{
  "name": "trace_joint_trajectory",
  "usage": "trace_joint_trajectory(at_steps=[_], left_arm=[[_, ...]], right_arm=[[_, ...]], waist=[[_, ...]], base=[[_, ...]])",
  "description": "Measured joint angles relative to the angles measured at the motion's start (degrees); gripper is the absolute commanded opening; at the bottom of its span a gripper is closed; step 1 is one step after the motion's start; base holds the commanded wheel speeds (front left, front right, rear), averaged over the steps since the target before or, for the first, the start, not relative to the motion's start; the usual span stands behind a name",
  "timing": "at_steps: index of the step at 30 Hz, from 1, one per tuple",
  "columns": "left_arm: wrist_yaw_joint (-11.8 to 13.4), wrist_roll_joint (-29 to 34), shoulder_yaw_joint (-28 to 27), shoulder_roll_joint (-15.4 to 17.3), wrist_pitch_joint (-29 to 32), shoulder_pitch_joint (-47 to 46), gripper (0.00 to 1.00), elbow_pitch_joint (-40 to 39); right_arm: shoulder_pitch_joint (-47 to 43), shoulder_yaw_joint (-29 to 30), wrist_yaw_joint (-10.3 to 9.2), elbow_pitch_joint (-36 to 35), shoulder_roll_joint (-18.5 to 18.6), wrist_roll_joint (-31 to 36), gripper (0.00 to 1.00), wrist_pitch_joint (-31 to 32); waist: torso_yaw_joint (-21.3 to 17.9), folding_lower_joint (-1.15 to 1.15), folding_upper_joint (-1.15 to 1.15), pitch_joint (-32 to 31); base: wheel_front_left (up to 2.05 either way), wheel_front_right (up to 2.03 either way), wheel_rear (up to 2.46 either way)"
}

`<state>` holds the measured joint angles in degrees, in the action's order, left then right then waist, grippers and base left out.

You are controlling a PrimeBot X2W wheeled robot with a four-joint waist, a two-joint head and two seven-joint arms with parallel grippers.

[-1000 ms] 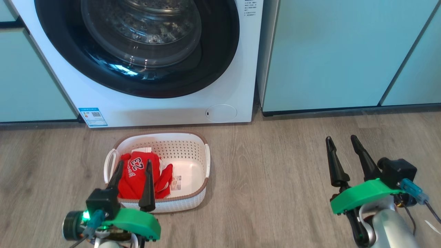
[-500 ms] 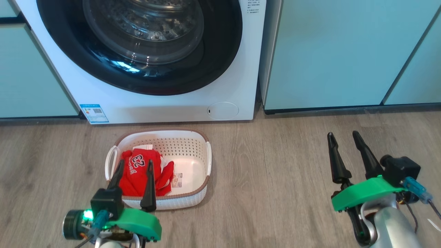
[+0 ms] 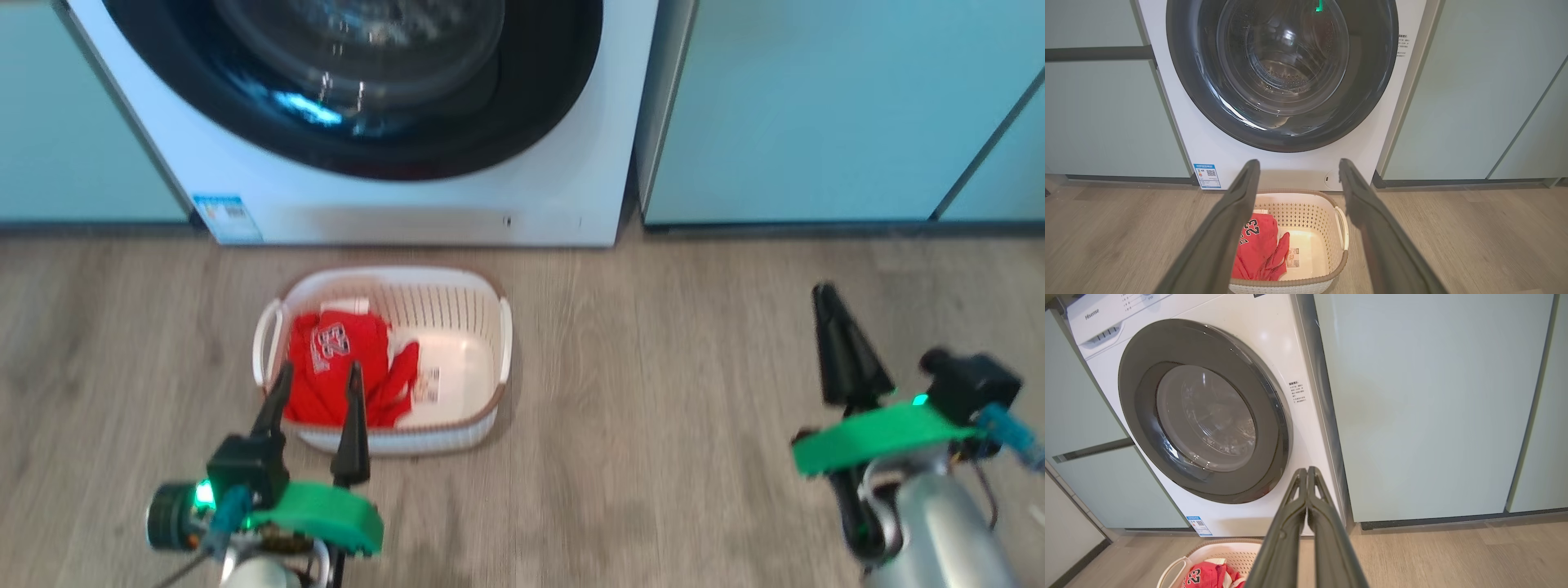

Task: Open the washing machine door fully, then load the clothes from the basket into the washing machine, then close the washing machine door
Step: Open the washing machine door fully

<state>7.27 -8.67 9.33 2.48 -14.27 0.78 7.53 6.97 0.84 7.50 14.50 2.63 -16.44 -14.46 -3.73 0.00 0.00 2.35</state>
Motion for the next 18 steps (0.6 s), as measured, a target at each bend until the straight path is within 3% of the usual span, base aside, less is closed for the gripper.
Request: trace_joint_trajectory(at_steps=[5, 11, 18], left_arm=[[-0.09, 0.0, 0.23, -0.01, 0.0, -4.41, 1.0, -1.65], [-0.62, 0.0, 1.31, -0.03, -0.01, -10.84, 1.0, -2.83], [-1.4, -0.03, 1.94, -0.11, -0.01, -17.67, 1.0, -3.63]], right_arm=[[7.06, 1.3, 0.0, -0.59, 0.03, -3.75, 0.0, 0.0], [24.1, 3.35, 0.0, 3.15, 0.29, -12.72, 0.0, 0.15], [44.73, 6.68, 0.0, 9.2, 3.04, -26.55, 0.0, 10.93]], waist=[[1.31, 0.0, 0.0, 4.99], [3.82, -0.02, 0.0, 13.6], [5.95, -0.03, 0.0, 22.33]], base=[[0.0, 0.0, 0.0], [0.0, 0.0, 0.0], [0.0, 0.0, 0.0]])
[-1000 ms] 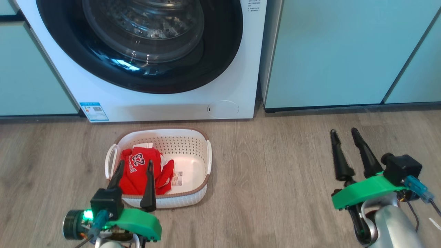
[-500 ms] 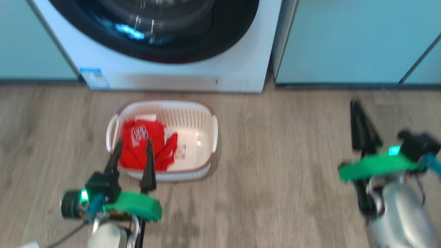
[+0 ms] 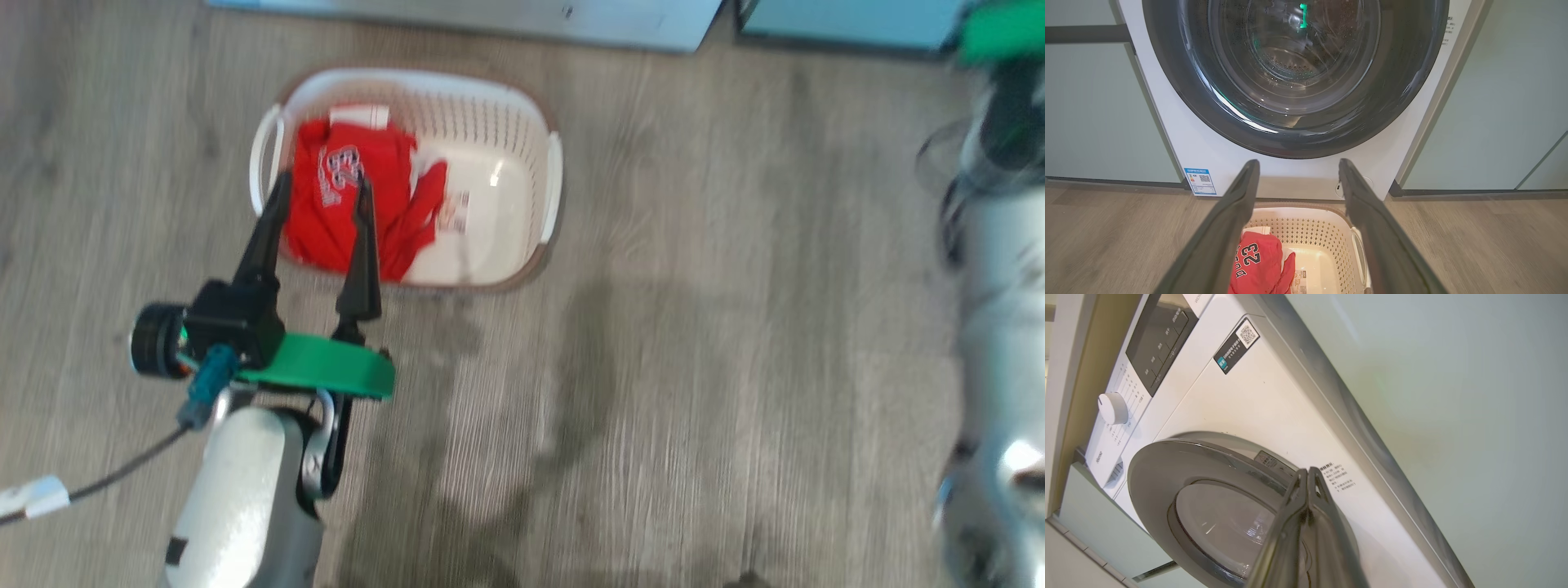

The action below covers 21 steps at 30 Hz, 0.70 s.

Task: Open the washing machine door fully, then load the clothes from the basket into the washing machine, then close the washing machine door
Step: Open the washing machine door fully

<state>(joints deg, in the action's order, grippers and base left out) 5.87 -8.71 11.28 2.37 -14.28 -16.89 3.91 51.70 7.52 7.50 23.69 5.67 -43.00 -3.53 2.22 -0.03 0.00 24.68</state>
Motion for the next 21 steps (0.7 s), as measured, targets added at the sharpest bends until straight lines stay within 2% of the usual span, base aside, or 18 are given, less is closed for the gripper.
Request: trace_joint_trajectory(at_steps=[5, 10, 21], left_arm=[[-0.21, -0.14, 0.25, -0.04, -0.01, -2.53, 1.0, 0.11], [-0.2, -0.37, 1.45, -0.05, -0.01, -3.48, 1.0, 0.15], [-0.14, -1.47, 3.35, -0.14, -0.01, -5.04, 1.0, -0.1]], right_arm=[[10.89, 2.22, -0.01, 6.21, 2.22, -8.01, 0.0, 9.91], [19.76, 5.2, -0.01, 14.22, 2.71, -11.56, 0.0, 16.8], [32.87, 6.42, -0.01, 23.21, 3.39, -14.45, 0.0, 24.32]], waist=[[1.71, 0.01, 0.0, 4.73], [3.32, 0.02, 0.0, 7.93], [6.01, 0.03, 0.0, 10.9]], base=[[0.0, 0.0, 0.0], [0.0, 0.0, 0.0], [0.0, 0.0, 0.0]])
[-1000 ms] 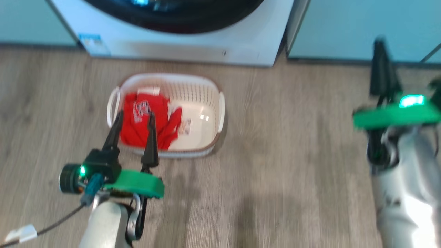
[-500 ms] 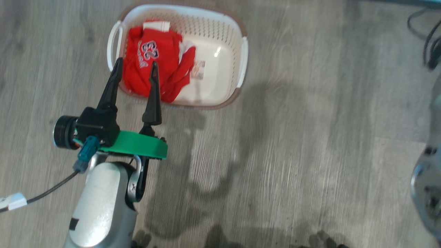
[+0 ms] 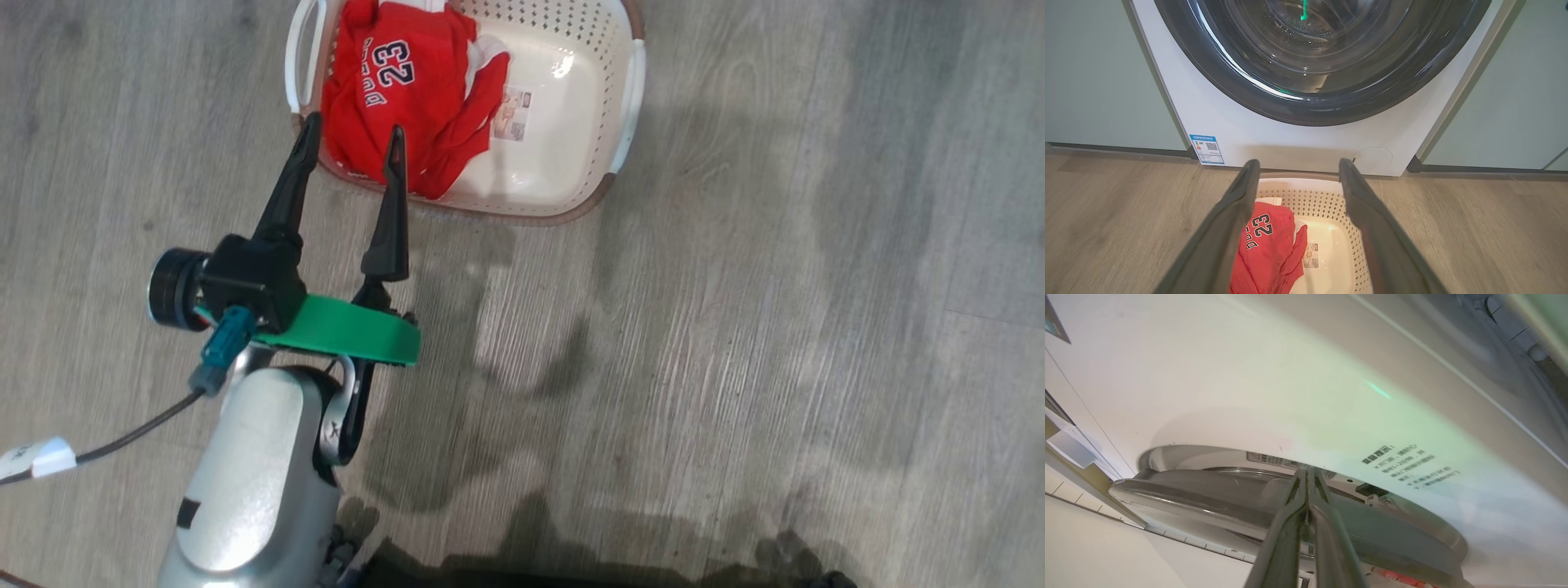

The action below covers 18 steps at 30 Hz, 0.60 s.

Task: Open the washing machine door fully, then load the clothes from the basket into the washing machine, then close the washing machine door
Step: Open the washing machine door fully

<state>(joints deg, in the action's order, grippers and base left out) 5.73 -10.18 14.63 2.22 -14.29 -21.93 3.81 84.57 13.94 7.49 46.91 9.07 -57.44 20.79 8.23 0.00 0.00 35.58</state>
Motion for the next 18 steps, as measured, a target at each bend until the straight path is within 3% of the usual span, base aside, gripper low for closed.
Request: trace_joint_trajectory(at_steps=[18], left_arm=[[1.0, -1.03, 2.0, -0.07, -0.42, -1.66, 1.0, -1.26]], right_arm=[[9.14, -1.88, 0.0, 10.54, 1.52, 1.67, 0.0, 0.4]], waist=[[2.78, 0.0, 0.0, 2.6]], base=[[0.0, 0.0, 0.0]])
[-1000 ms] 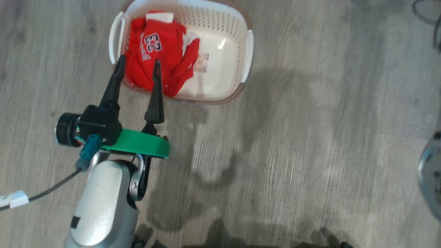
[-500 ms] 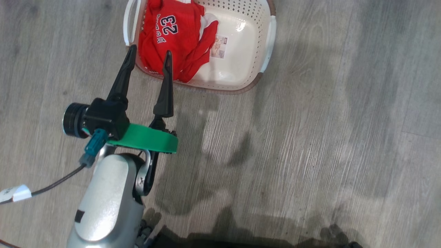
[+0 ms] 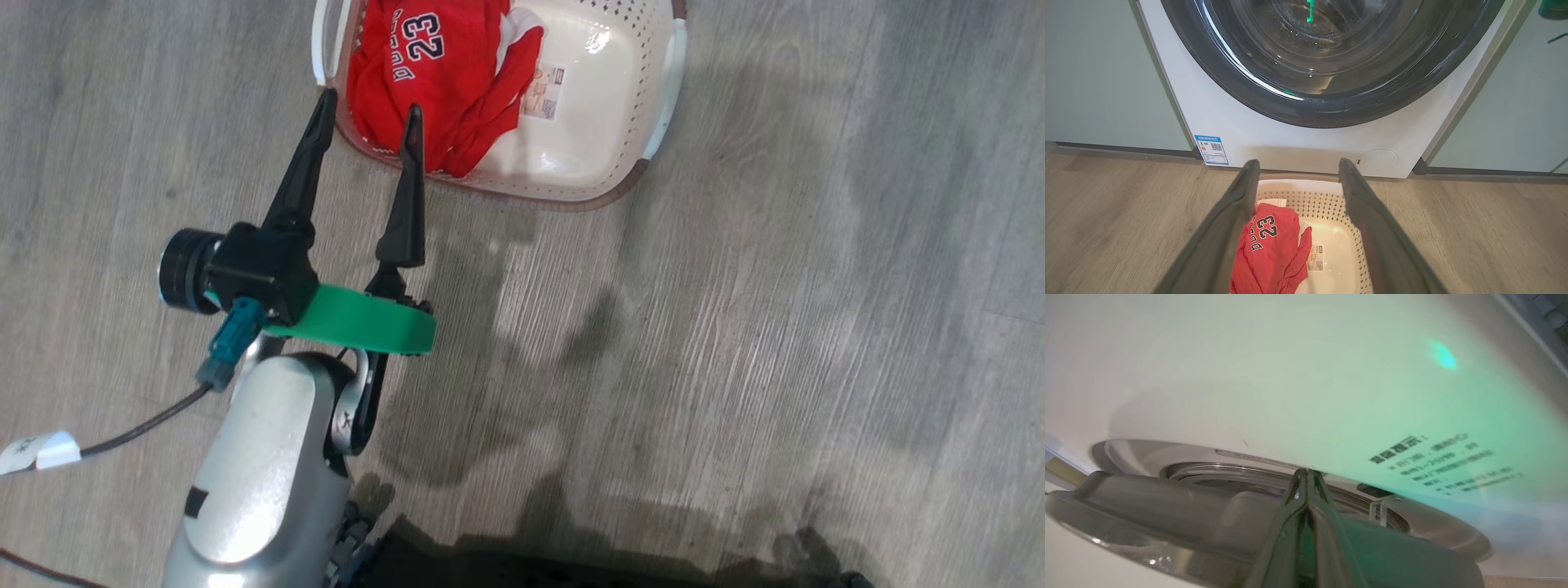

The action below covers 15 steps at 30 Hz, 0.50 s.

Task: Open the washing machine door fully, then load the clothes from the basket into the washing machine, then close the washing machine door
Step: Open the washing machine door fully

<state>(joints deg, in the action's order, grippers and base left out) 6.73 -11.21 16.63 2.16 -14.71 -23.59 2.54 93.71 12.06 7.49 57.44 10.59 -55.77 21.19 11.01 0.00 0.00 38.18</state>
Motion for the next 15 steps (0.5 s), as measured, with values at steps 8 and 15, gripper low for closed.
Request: trace_joint_trajectory(at_steps=[8, 15], left_arm=[[0.1, -0.58, 0.89, -0.03, 0.0, -0.3, 1.0, -0.23], [0.52, -0.58, 2.02, -0.03, 0.0, -0.29, 1.0, -0.21]], right_arm=[[1.47, -0.45, -0.02, 1.67, 0.77, -1.0, 0.0, 1.94], [-0.64, -1.25, -0.03, 1.72, 1.13, -3.09, 0.0, 4.32]], waist=[[0.77, 0.0, 0.0, 0.26], [0.81, 0.0, 0.0, -1.48]], base=[[0.0, 0.0, 0.0], [0.0, 0.0, 0.0]])
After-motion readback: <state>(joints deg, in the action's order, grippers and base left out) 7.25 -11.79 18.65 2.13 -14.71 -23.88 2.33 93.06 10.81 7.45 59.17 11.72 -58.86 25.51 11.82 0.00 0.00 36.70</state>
